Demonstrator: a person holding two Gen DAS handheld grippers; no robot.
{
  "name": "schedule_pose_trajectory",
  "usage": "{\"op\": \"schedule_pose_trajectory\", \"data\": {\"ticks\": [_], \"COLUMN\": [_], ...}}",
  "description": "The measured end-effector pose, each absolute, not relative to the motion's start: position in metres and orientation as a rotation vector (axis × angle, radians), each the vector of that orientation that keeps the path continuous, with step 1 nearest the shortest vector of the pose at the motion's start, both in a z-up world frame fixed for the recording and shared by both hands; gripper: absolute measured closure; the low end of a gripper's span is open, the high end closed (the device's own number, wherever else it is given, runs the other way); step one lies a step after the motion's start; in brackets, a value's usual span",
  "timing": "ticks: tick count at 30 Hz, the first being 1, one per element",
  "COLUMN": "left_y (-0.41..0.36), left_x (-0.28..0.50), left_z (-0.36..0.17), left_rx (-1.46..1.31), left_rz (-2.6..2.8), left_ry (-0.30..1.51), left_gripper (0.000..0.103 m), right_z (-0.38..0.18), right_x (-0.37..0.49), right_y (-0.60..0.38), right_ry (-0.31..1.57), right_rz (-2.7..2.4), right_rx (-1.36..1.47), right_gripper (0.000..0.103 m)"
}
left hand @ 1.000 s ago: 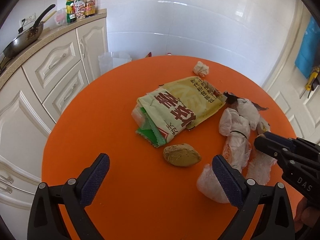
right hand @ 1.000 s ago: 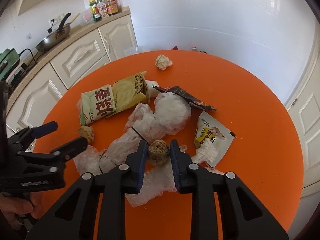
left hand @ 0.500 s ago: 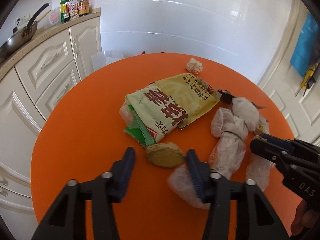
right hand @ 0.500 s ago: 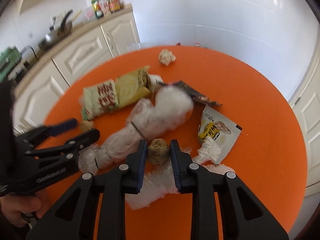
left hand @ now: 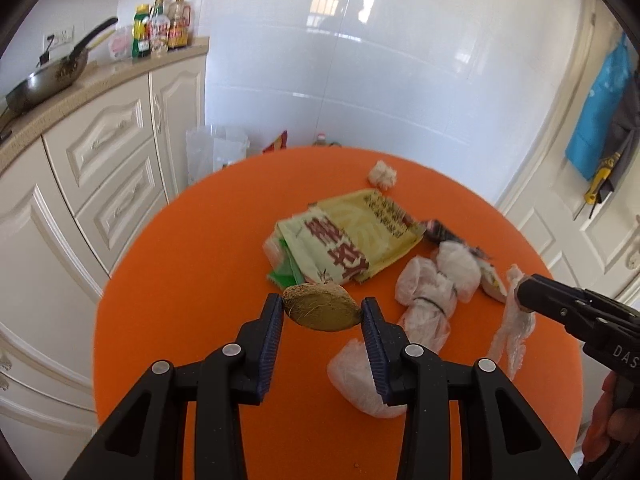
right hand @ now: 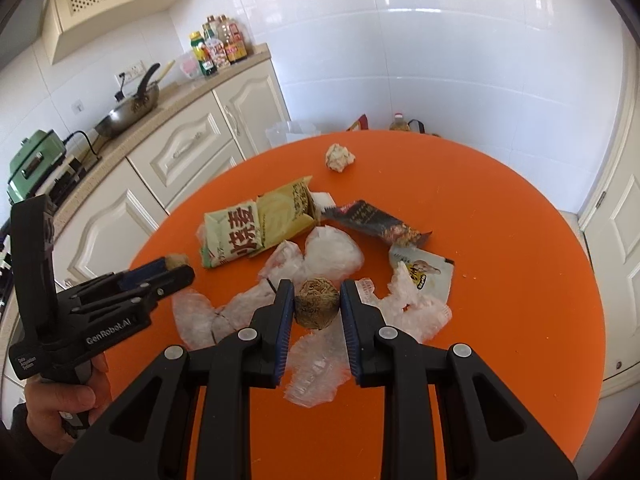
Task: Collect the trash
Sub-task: 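Grasp the bread crust with the left gripper while the right grasps a brown ball, then lift the bread crust and brown ball with both grippers off the table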
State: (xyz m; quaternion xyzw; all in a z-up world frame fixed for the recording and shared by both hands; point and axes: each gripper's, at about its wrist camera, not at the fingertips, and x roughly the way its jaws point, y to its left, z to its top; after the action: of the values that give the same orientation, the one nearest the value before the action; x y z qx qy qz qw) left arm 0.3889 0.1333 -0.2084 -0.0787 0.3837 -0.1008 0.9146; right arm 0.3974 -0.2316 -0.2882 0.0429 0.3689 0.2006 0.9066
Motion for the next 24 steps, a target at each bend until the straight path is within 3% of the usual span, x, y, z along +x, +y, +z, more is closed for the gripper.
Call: {"op": "schedule_pose_trajectory", "data": {"ticks": [7, 15, 21, 24], "left_y": [0.14, 0.125, 0.123, 0.112], "left_x": [0.367, 0.364, 0.361, 0.356], "left_z": [-0.201, -0.205, -0.202, -0.198], "left_rx": [-0.14, -0.109, -0.104, -0.109], "left_rz": [-0.225, -0.27, -0.27, -0.26], "left_ry": [0.75, 0.782, 0.783, 0.786], "left_gripper": [0.068, 0.068, 0.067, 0.068], "right_z": [-0.281, -0.329, -0.329, -0.332], "right_x": [0.386, 0.394, 0.39, 0.394], "right_y": [-0.234, -0.23, -0.221, -0.214], "right_ry": [0.745, 0.883, 0.864, 0.875], "right_rz": [0.405, 0.372, 0.385, 0.385], "right_rx": [0.065, 0.006, -0.045, -0.088], "right_gripper": [0.079, 0.077, 0.076, 0.071]}}
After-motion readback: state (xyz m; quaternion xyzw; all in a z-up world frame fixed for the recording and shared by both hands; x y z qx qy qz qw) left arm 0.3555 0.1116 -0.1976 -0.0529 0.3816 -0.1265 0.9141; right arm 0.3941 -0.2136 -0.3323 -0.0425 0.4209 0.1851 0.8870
